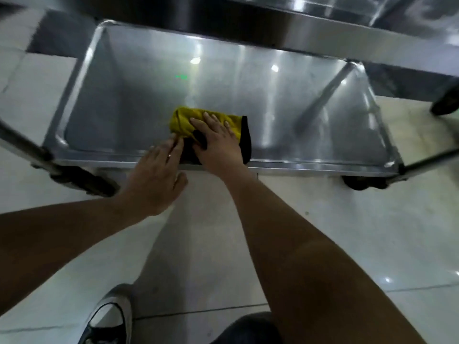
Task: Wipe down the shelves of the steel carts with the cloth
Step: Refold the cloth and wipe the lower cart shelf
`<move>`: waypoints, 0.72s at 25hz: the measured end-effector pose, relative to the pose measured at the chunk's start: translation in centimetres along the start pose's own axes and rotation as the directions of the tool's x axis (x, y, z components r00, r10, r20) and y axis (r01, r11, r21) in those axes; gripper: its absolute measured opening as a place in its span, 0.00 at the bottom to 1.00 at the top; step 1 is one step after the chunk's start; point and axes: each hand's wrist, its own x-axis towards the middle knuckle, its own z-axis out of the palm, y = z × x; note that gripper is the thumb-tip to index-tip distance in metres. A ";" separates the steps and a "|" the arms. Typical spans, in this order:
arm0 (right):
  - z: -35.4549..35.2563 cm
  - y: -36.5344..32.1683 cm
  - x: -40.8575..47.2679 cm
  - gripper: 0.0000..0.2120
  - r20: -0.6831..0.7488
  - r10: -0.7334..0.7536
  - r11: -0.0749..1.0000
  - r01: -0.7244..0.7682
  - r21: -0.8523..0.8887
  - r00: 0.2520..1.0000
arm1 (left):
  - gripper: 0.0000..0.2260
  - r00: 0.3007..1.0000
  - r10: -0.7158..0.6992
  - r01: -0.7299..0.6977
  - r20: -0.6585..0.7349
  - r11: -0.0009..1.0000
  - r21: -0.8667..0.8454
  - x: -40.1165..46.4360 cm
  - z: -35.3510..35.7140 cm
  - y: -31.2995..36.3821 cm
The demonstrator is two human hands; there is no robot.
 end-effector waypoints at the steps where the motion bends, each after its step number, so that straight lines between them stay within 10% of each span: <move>1: -0.7 1.3 -0.6 0.27 -0.031 0.047 0.999 -0.047 0.004 0.998 | 0.34 1.000 -0.021 0.020 0.010 0.999 0.032 0.4 0.1 0.9; 18: -13.3 22.5 -11.4 0.28 -0.268 0.671 0.680 -0.718 -0.149 0.692 | 0.22 0.999 0.018 -0.023 0.037 0.990 0.141 4.2 -2.3 8.4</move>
